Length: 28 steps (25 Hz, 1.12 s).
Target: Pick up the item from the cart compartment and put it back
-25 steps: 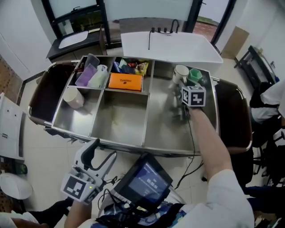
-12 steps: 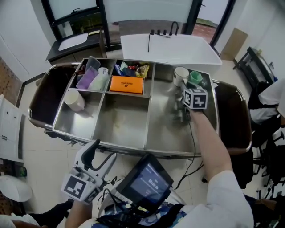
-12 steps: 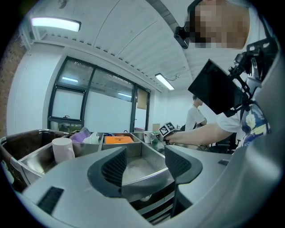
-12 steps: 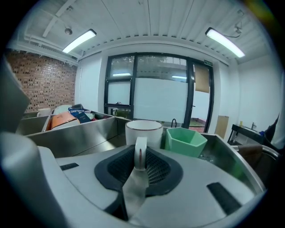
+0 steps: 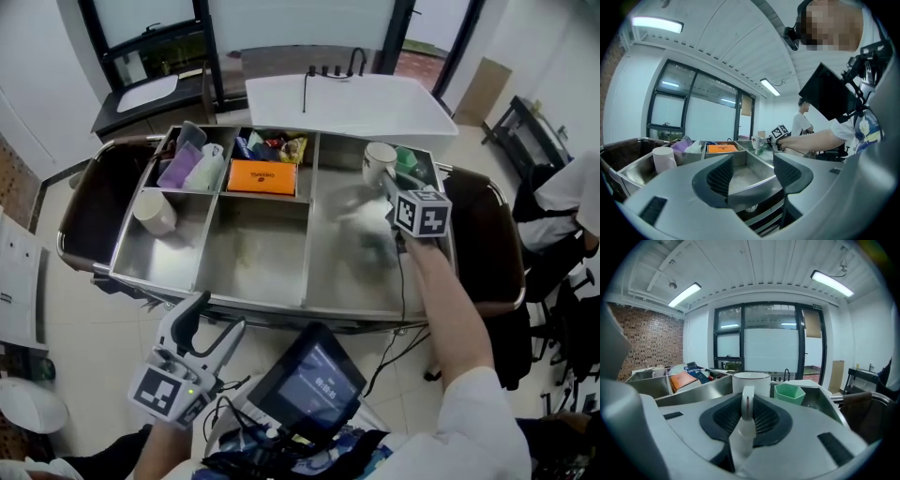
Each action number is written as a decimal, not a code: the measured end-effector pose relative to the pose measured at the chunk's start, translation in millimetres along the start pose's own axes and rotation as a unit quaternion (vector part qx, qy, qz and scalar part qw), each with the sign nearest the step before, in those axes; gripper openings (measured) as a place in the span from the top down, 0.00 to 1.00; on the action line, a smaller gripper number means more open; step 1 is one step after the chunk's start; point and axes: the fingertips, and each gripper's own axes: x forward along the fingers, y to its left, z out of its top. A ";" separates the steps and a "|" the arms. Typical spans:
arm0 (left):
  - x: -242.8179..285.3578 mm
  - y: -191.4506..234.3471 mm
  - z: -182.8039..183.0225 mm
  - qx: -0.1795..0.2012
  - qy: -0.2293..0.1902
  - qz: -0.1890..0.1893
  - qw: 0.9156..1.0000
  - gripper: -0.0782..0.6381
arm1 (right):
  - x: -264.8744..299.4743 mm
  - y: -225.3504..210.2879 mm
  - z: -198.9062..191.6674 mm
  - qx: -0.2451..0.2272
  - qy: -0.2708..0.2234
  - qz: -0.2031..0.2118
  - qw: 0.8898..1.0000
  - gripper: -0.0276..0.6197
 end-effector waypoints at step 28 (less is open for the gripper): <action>-9.6 -22.4 -1.4 0.023 0.009 -0.067 0.997 0.51 | -307.8 151.1 67.4 -0.044 -0.156 0.064 0.985 0.85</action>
